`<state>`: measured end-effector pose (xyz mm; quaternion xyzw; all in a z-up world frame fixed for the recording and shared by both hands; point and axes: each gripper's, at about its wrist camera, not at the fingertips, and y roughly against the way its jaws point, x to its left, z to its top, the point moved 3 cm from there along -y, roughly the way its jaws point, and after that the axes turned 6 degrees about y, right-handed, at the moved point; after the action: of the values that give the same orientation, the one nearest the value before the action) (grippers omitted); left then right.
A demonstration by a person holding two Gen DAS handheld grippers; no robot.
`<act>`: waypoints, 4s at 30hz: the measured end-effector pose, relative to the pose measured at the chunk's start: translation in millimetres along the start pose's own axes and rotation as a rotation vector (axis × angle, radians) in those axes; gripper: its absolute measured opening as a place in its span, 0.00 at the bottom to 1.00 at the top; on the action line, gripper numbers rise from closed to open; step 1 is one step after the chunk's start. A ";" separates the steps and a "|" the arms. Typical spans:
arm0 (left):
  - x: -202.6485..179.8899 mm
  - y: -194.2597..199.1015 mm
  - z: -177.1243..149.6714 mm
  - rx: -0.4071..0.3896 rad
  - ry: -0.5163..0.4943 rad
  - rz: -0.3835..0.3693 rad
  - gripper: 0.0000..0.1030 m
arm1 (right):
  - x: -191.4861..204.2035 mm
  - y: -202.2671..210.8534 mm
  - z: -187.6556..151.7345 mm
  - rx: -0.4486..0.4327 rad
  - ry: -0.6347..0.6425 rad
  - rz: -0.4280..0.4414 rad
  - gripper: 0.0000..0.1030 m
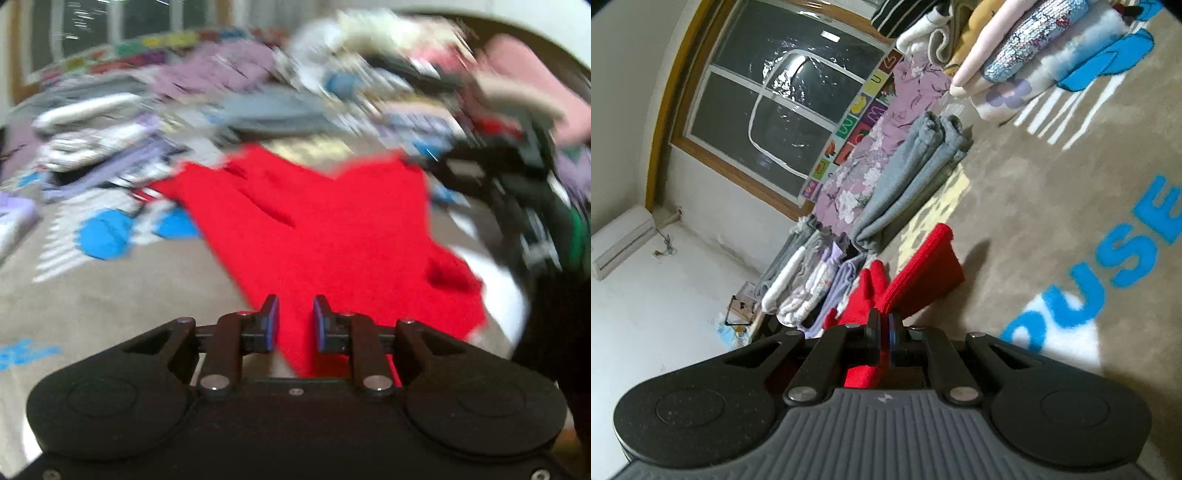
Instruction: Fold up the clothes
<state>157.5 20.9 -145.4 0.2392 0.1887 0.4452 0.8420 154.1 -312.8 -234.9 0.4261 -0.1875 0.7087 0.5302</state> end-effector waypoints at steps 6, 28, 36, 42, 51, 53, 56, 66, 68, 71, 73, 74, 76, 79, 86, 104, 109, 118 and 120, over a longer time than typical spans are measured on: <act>12.2 7.5 9.3 -0.060 0.053 -0.059 0.17 | 5.0 -2.5 5.1 -0.008 0.007 0.041 0.06; 58.7 -133.9 100.7 -0.030 -0.013 0.078 0.17 | -10.2 -8.7 -8.9 0.040 -0.039 -0.032 0.06; 60.2 -186.0 99.9 0.063 -0.103 0.069 0.16 | -14.9 -9.4 -8.3 0.032 -0.055 -0.043 0.06; 67.0 -173.2 120.8 -0.041 -0.047 0.090 0.17 | -18.4 -12.3 -8.0 0.044 -0.071 -0.043 0.06; 53.6 -198.4 124.9 0.014 -0.125 0.078 0.21 | -18.6 -12.0 -7.4 0.041 -0.073 -0.041 0.06; 55.6 -205.0 121.2 0.059 -0.099 0.073 0.22 | -18.6 -11.9 -7.3 0.041 -0.073 -0.041 0.06; 53.4 -200.9 114.5 0.056 -0.102 0.083 0.25 | -18.8 -12.3 -7.4 0.039 -0.073 -0.039 0.06; 19.9 -98.1 85.6 -0.022 -0.145 0.118 0.53 | -18.9 -13.7 -6.9 0.039 -0.067 -0.035 0.08; 7.7 -73.4 70.0 -0.042 -0.120 0.100 0.53 | -18.8 -13.6 -6.7 0.036 -0.066 -0.033 0.08; -16.0 -37.8 41.4 -0.063 -0.110 0.068 0.54 | -18.7 -13.1 -6.5 0.032 -0.065 -0.032 0.08; -34.8 -17.6 22.2 -0.077 -0.116 0.067 0.59 | -18.8 -12.9 -6.5 0.030 -0.065 -0.033 0.08; -44.4 -8.9 13.4 -0.083 -0.119 0.060 0.60 | -18.9 -12.7 -6.9 0.030 -0.067 -0.033 0.08; -64.9 5.5 -3.8 -0.089 -0.144 0.042 0.63 | -18.9 -12.3 -7.0 0.030 -0.067 -0.032 0.09; -92.1 14.6 -28.0 -0.078 -0.241 0.048 0.65 | -18.2 -10.7 -6.8 0.024 -0.062 -0.029 0.13; -107.9 -2.1 -54.9 -0.067 -0.461 0.169 0.56 | -11.4 -9.3 -6.3 0.028 -0.034 -0.010 0.33; -85.5 -6.6 -52.6 -0.047 -0.475 0.088 0.22 | 124.6 -29.2 23.9 0.037 0.253 -0.210 0.06; -67.7 -3.3 -47.0 -0.020 -0.287 -0.020 0.22 | 157.2 -61.8 28.1 0.077 0.322 -0.243 0.06; -50.4 -0.1 -43.3 0.007 -0.090 -0.152 0.25 | 191.3 -123.4 16.6 0.167 0.403 -0.305 0.06; -45.0 0.0 -41.3 0.019 -0.046 -0.173 0.25 | 197.6 -139.1 9.9 0.193 0.435 -0.319 0.06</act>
<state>111.6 -7.2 -174.4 0.2402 0.1935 0.3632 0.8792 270.0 -151.9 -96.6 0.3364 0.0683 0.7056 0.6199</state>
